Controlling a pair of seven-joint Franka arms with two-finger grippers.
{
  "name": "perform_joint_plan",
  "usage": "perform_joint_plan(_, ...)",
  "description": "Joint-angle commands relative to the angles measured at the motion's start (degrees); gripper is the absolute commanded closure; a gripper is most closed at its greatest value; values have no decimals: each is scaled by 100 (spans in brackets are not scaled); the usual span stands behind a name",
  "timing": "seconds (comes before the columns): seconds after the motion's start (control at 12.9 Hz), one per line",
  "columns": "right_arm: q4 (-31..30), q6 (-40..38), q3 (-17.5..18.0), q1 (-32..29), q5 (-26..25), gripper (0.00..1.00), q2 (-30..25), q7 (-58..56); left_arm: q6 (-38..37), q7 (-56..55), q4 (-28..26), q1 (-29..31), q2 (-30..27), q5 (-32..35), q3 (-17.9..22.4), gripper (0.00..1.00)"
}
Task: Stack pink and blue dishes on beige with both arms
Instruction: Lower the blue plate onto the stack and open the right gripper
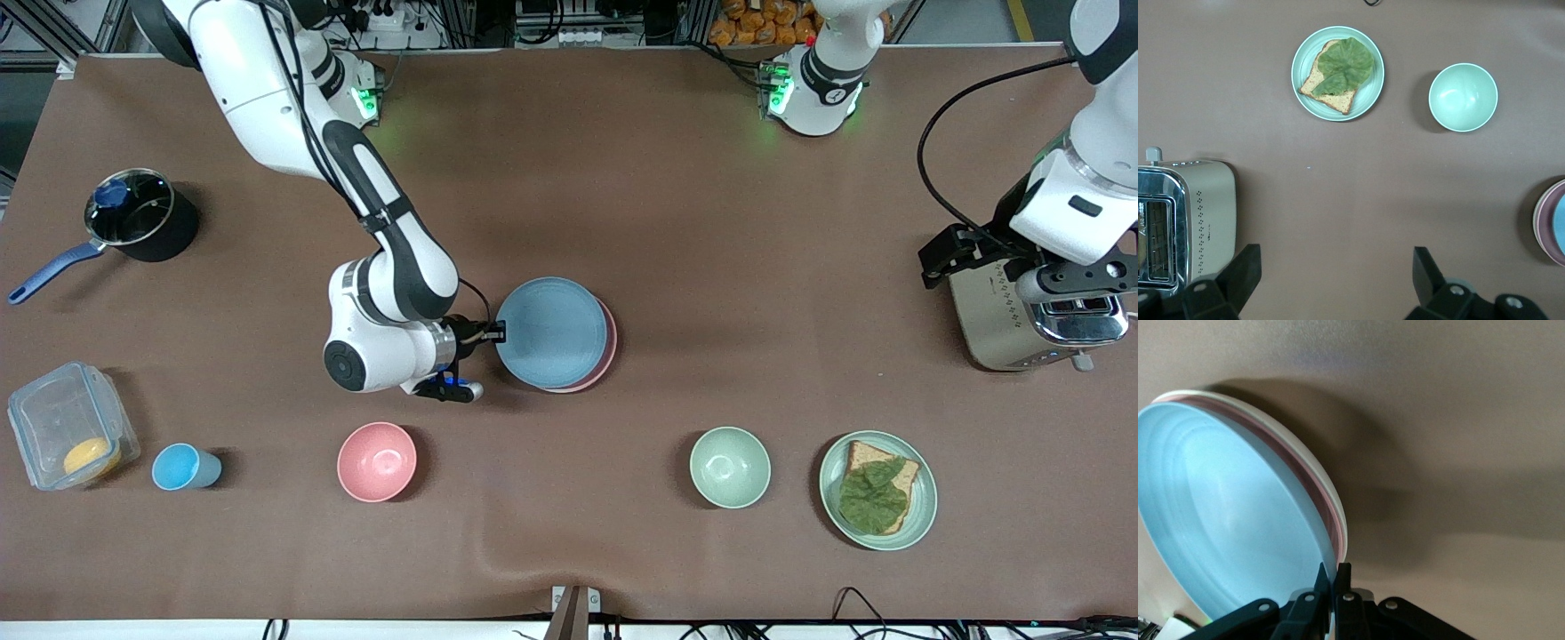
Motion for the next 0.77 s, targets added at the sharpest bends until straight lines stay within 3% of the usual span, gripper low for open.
perform_joint_plan(0.0,180,206,-64,151,373,93,160,69,-105,205,28,41,-165,68,44,0)
perform_joint_plan(0.08,180,216,-64,169,506,79,169,51,-105,214,28,41,-174,59,44,0)
perform_joint_plan(0.15,180,216,-64,169,516,20,178,51,-105,214,28,41,-183,42,35,0)
perform_joint_plan(0.23,180,216,-64,169,516,0,169,42,-105,223,28,49,-183,15,44,0)
perform_joint_plan(0.39,180,155,-64,135,498,0,117,-10,-105,285,19,-195,-253,6,306,0)
perform_joint_plan(0.54,180,120,-73,64,490,0,55,-37,-105,468,10,-1071,-271,6,1199,0)
perform_joint_plan(0.7,206,-29,-99,-41,419,0,29,-46,-105,548,10,-1592,-271,-2,1808,0)
